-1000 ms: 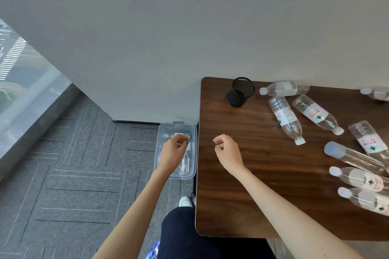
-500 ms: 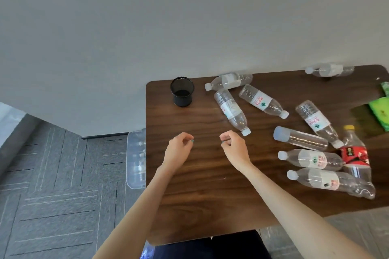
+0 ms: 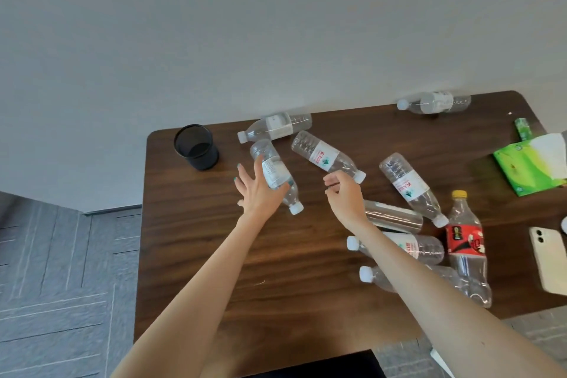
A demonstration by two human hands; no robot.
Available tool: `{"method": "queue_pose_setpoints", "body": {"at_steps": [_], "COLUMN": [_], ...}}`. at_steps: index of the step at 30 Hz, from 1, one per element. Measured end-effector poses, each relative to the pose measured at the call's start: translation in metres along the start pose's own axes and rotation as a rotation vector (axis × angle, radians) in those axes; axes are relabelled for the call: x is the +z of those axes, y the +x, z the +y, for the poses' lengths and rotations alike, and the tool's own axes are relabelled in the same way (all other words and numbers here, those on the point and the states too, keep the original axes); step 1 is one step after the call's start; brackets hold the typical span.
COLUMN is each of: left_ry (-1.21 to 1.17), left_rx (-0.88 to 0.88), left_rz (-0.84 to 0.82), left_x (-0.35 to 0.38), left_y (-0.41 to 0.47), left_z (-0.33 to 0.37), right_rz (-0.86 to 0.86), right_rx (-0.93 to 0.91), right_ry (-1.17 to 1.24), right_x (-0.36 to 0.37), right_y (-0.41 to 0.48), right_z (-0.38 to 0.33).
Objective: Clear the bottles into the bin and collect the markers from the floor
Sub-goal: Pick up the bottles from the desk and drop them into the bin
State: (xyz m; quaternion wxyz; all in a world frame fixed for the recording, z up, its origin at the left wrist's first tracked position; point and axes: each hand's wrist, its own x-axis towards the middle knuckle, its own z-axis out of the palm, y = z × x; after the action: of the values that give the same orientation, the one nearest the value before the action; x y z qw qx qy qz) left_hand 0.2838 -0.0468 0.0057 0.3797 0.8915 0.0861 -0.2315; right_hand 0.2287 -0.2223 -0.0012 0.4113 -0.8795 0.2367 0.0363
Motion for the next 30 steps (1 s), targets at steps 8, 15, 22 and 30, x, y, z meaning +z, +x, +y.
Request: {"method": "queue_pose_setpoints", "body": {"at_steps": [8,15,22,30], "left_ry": [0.089,0.196,0.153,0.094], "left_rx": [-0.135,-0.06,0.002,-0.058], "left_rz": [-0.034,0.104,0.144,0.281], "left_x": [0.038,0.059,0.035,-0.016], "left_y": [0.051,0.047,0.027,-0.005], "left_z": [0.022,0.014,-0.003,-0.034], "right_rz": [0.064,0.053,0.053,-0.021], "right_rx": [-0.065,-0.133,-0.106,-0.049], "right_ry": [-0.066,-0.181,-0.243,-0.308], "right_x": [-0.019,-0.02,-0.008,0.009], "right_y": [0.042,0.067,0.086,0.101], "right_z": [0.014,0.027,0.028,0.024]}}
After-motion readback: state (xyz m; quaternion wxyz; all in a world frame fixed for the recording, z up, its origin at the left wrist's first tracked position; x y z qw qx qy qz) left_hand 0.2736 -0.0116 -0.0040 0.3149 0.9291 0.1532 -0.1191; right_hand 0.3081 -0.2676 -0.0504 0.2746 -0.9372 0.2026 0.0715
